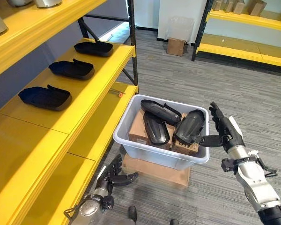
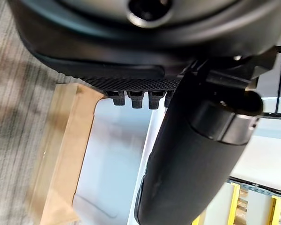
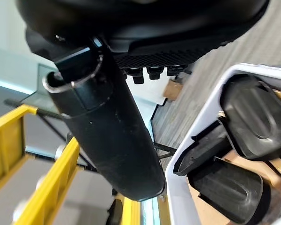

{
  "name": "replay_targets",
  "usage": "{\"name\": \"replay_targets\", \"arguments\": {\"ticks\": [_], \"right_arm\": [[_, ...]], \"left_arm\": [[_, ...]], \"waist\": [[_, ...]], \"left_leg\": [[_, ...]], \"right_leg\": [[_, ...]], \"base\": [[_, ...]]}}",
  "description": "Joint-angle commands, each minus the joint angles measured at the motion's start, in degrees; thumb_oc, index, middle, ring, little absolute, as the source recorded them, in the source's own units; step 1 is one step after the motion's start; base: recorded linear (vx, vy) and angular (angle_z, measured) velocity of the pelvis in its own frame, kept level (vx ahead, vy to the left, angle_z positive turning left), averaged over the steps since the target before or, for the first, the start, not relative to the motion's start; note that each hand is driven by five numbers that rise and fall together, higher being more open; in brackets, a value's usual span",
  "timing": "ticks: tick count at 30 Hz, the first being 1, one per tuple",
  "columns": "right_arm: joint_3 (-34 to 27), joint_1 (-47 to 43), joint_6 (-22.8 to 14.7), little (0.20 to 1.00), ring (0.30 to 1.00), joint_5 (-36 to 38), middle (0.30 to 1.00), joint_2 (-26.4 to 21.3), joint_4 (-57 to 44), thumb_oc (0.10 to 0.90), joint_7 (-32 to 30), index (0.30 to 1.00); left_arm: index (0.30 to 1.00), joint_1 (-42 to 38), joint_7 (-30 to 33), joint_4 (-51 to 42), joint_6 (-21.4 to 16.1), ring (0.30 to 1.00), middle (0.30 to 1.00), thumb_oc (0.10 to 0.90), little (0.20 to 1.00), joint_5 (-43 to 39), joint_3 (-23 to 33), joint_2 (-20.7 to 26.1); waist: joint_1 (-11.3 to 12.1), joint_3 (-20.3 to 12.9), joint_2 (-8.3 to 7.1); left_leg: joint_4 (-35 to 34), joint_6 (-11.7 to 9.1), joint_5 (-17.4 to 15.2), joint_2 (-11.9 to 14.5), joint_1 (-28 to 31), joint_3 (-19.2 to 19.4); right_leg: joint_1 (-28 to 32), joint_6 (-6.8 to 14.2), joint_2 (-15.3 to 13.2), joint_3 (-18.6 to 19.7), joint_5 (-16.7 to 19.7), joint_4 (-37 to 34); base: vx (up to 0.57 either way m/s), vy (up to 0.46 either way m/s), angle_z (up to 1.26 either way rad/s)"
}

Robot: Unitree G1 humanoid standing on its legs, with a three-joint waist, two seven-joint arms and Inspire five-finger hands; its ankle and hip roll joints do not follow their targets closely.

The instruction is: Move parts from the plastic box to the shelf.

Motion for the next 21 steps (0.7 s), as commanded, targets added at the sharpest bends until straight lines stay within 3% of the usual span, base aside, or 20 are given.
{"name": "replay_targets", "arguments": {"ticks": [1,6,10,11,13,21], "right_arm": [[-1.8,-10.8,-6.0,1.000,1.000,-2.3,1.000,-3.5,-1.3,0.900,-1.5,1.000],[4.6,-22.7,-4.3,1.000,1.000,-3.6,1.000,-7.7,5.1,0.900,-2.7,1.000],[4.9,-23.1,-4.4,1.000,1.000,-3.6,1.000,-7.7,5.4,0.900,-2.8,1.000],[9.2,-31.4,-2.5,1.000,1.000,-4.9,1.000,-9.3,9.4,0.900,-3.6,1.000],[10.9,-34.4,-2.3,1.000,1.000,-4.9,1.000,-9.5,10.2,0.900,-3.9,1.000],[12.4,-37.0,-1.2,1.000,1.000,-5.4,1.000,-8.4,11.1,0.900,-4.2,1.000]], "left_arm": [[1.000,-4.6,-1.0,-6.5,-4.8,1.000,1.000,0.900,1.000,-2.1,2.0,3.3],[1.000,-6.2,-0.7,-7.3,-5.0,1.000,1.000,0.900,1.000,-3.3,1.1,5.7],[1.000,-6.2,-0.7,-7.3,-5.0,1.000,1.000,0.900,1.000,-3.3,1.2,5.6],[1.000,-7.5,0.2,-7.3,-5.0,1.000,1.000,0.900,1.000,-3.8,0.3,6.7],[1.000,-8.1,0.5,-7.2,-5.1,1.000,1.000,0.900,1.000,-3.9,0.4,6.6],[1.000,-9.4,1.3,-7.5,-5.0,1.000,1.000,0.900,1.000,-3.8,-0.2,6.9]], "waist": [[2.2,0.6,-0.57],[3.4,4.9,0.38],[3.3,4.9,0.45],[3.7,8.4,1.04],[3.4,9.7,1.25],[3.2,12.4,1.15]], "left_leg": [[5.6,-4.1,-6.4,8.0,0.4,-0.6],[9.3,-4.6,-6.6,8.0,-4.0,-1.6],[9.6,-4.6,-6.8,8.0,-4.3,-1.7],[12.0,-4.2,-7.4,7.9,-6.8,-2.1],[13.2,-4.0,-7.7,7.8,-8.4,-2.0],[14.5,-3.7,-8.1,7.6,-10.3,-1.8]], "right_leg": [[-2.0,3.6,-6.5,0.6,1.4,0.4],[-6.5,2.8,-6.4,1.0,0.2,4.4],[-6.8,2.7,-6.4,1.1,0.0,4.7],[-10.8,2.4,-6.6,2.0,-0.7,8.8],[-12.8,2.3,-6.7,2.5,-1.0,10.3],[-15.1,2.1,-7.0,3.3,-0.9,11.2]], "base": [[-0.04,-0.014,0.03],[-0.09,-0.015,0.02],[-0.04,0.005,0.05],[-0.15,0.036,0.07],[-0.11,0.031,-0.15],[-0.03,0.018,-0.02]]}}
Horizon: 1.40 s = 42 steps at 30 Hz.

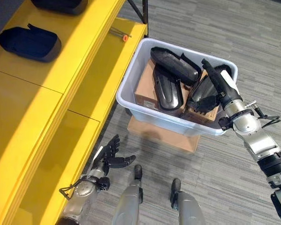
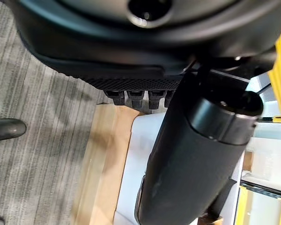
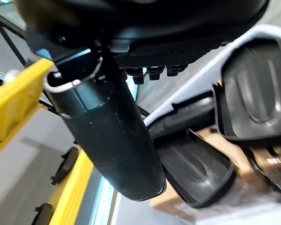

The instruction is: Move parts from the plastic box to the shelf.

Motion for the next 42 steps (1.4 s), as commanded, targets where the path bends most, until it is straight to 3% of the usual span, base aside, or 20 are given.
{"name": "replay_targets", "arguments": {"ticks": [1,12,22,36,42], "right_arm": [[-1.4,-7.8,-3.1,1.000,1.000,-1.4,1.000,-2.5,-3.2,0.900,-2.8,1.000],[-0.8,-11.5,-1.8,1.000,1.000,-5.8,1.000,-2.2,1.6,0.900,-5.9,1.000],[0.0,-18.3,0.4,1.000,1.000,-14.1,1.000,-3.6,7.8,0.900,-10.7,1.000],[1.6,-22.8,1.9,1.000,1.000,-14.9,1.000,-2.7,14.5,0.900,-13.0,1.000],[0.8,-22.9,2.1,1.000,1.000,-11.1,1.000,-0.5,18.6,0.900,-13.8,1.000]], "left_arm": [[1.000,0.0,1.0,-7.1,-4.0,1.000,1.000,0.900,1.000,-1.9,0.4,1.2],[1.000,-1.1,2.2,-7.4,-4.6,1.000,1.000,0.900,1.000,-2.3,0.5,1.4],[1.000,-1.7,3.4,-7.9,-5.2,1.000,1.000,0.900,1.000,-2.6,0.7,1.4],[1.000,-2.7,4.9,-7.7,-5.4,1.000,1.000,0.900,1.000,-3.5,-0.1,1.0],[1.000,-3.1,5.7,-7.6,-5.6,1.000,1.000,0.900,1.000,-3.8,-0.2,0.8]], "waist": [[0.3,-2.7,-0.95],[0.9,-0.1,-0.95],[1.7,1.4,-0.53],[2.0,3.0,-0.21],[1.8,4.0,0.03]], "left_leg": [[8.8,-3.8,-9.5,7.4,1.3,-1.6],[9.6,-3.4,-9.7,7.0,-0.5,-1.3],[10.1,-3.0,-9.8,6.3,-3.1,-1.8],[11.8,-2.5,-10.6,5.8,-5.6,-1.7],[13.0,-2.2,-11.5,5.5,-6.2,-1.4]], "right_leg": [[0.5,2.9,-6.1,2.0,2.3,-2.8],[-1.1,2.9,-6.0,2.3,3.1,-3.1],[-3.0,2.9,-6.0,2.1,3.3,-2.9],[-5.2,2.7,-5.9,2.4,3.4,-2.0],[-5.7,2.6,-5.9,2.9,3.1,-1.5]], "base": [[-0.02,0.011,-0.03],[-0.01,0.006,-0.01],[0.00,0.000,0.00],[0.00,0.000,0.00],[0.00,0.000,0.00]]}}
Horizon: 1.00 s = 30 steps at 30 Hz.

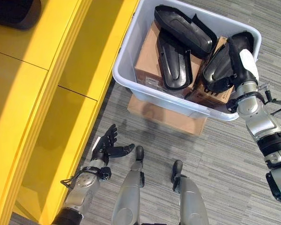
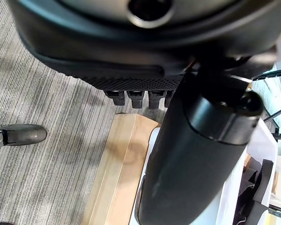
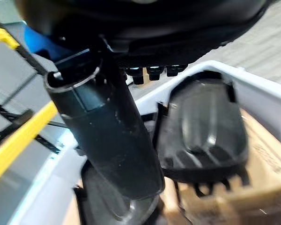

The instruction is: Move parts from the plastic box to the shelf.

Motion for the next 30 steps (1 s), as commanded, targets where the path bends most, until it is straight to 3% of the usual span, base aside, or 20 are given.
{"name": "replay_targets", "arguments": {"ticks": [1,11,30], "right_arm": [[-0.6,-9.1,-2.7,1.000,1.000,2.0,1.000,-3.1,-0.2,0.900,-4.3,1.000],[0.0,-10.8,-2.9,1.000,1.000,7.5,1.000,-0.5,6.4,0.900,-4.4,1.000],[9.8,-23.4,-2.0,1.000,1.000,5.1,1.000,-2.8,19.3,0.900,-4.0,1.000]], "left_arm": [[1.000,1.0,0.8,-7.0,-5.1,1.000,1.000,0.900,1.000,-1.3,0.2,0.8],[1.000,0.5,1.8,-7.1,-5.2,1.000,1.000,0.900,1.000,-1.9,-0.1,1.0],[1.000,0.5,3.2,-7.6,-6.1,1.000,1.000,0.900,1.000,-2.8,-0.6,1.6]], "waist": [[0.4,-0.7,-0.47],[0.2,0.4,-0.53],[0.5,1.1,-0.03]], "left_leg": [[11.0,-2.4,-12.1,5.5,0.7,-1.3],[11.8,-2.2,-12.4,5.1,-0.3,-1.0],[12.4,-2.2,-12.0,4.6,-5.4,-0.9]], "right_leg": [[2.0,3.1,-5.7,2.5,3.5,-5.2],[1.5,3.1,-5.7,2.8,4.1,-5.4],[-3.9,2.9,-5.2,3.0,4.2,-3.8]], "base": [[0.00,0.000,0.00],[0.00,0.004,-0.01],[0.00,0.000,0.00]]}}
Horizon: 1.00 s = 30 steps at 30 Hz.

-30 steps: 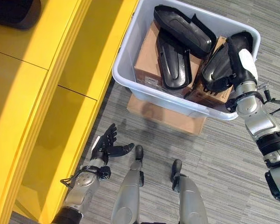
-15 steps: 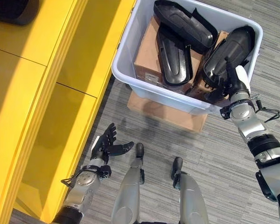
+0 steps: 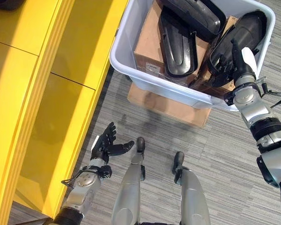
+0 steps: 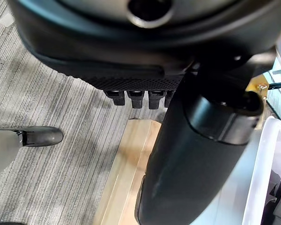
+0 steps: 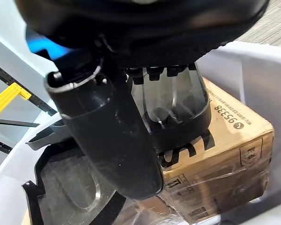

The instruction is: Move parts from the plastic box to the shelf.

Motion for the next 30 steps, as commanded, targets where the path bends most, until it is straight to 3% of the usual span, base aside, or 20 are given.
{"name": "replay_targets", "arguments": {"ticks": [1,13,14,15,23,30], "right_arm": [[2.3,-10.2,-2.0,1.000,1.000,-1.5,1.000,-6.2,1.1,0.900,-2.8,1.000],[4.3,-12.3,-1.9,1.000,1.000,-1.0,1.000,-5.8,6.9,0.900,-2.8,1.000],[4.7,-12.4,-1.8,0.577,0.577,-0.8,0.577,-5.4,8.0,0.598,-2.4,0.577],[5.0,-12.3,-1.8,0.300,0.300,-0.7,0.300,-5.0,9.1,0.400,-2.2,0.300],[6.8,-11.3,-1.3,0.300,0.300,-1.7,0.300,-3.4,11.6,0.400,-1.5,0.300],[6.3,-10.2,-0.6,0.300,0.300,-3.4,0.300,-1.8,9.7,0.400,-2.1,0.300]], "left_arm": [[1.000,0.7,0.9,-7.0,-4.9,1.000,1.000,0.900,1.000,-0.8,0.6,1.6],[1.000,-0.4,2.1,-6.8,-5.5,1.000,1.000,0.900,1.000,-0.8,-0.3,1.4],[1.000,-0.6,2.3,-6.6,-5.5,1.000,1.000,0.900,1.000,-0.7,-0.5,1.3],[1.000,-0.9,2.6,-6.5,-5.7,1.000,1.000,0.900,1.000,-0.7,-0.6,1.2],[1.000,-1.8,3.9,-5.6,-5.9,1.000,1.000,0.900,1.000,-0.7,-1.3,0.3],[1.000,-2.5,4.1,-5.6,-6.0,1.000,1.000,0.900,1.000,-0.5,-1.3,0.7]], "waist": [[0.4,0.0,-0.08],[0.3,0.0,0.39],[0.3,0.0,0.47],[0.3,0.0,0.56],[-0.1,0.0,1.01],[0.2,0.0,0.38]], "left_leg": [[11.4,-2.2,-13.5,4.6,0.6,-0.9],[12.4,-2.0,-13.8,4.3,-3.0,-1.2],[13.1,-1.9,-14.0,4.3,-4.1,-1.2],[14.2,-1.7,-14.4,4.2,-5.4,-1.2],[17.5,-1.3,-15.2,3.9,-10.3,-1.9],[15.5,-1.4,-14.6,3.9,-6.3,-2.1]], "right_leg": [[3.5,3.2,-4.9,2.5,4.3,-7.7],[-0.1,3.0,-4.6,2.6,4.0,-6.0],[-1.0,2.9,-4.5,2.7,3.8,-5.3],[-2.2,2.7,-4.4,2.8,3.5,-4.4],[-7.4,2.1,-4.3,3.2,2.3,-0.4],[-3.6,2.2,-4.3,2.7,2.6,-1.7]], "base": [[0.00,0.000,0.00],[0.00,0.000,0.00],[0.00,-0.014,0.07],[0.00,-0.018,0.13],[0.00,-0.004,0.04],[-0.02,-0.005,0.00]]}}
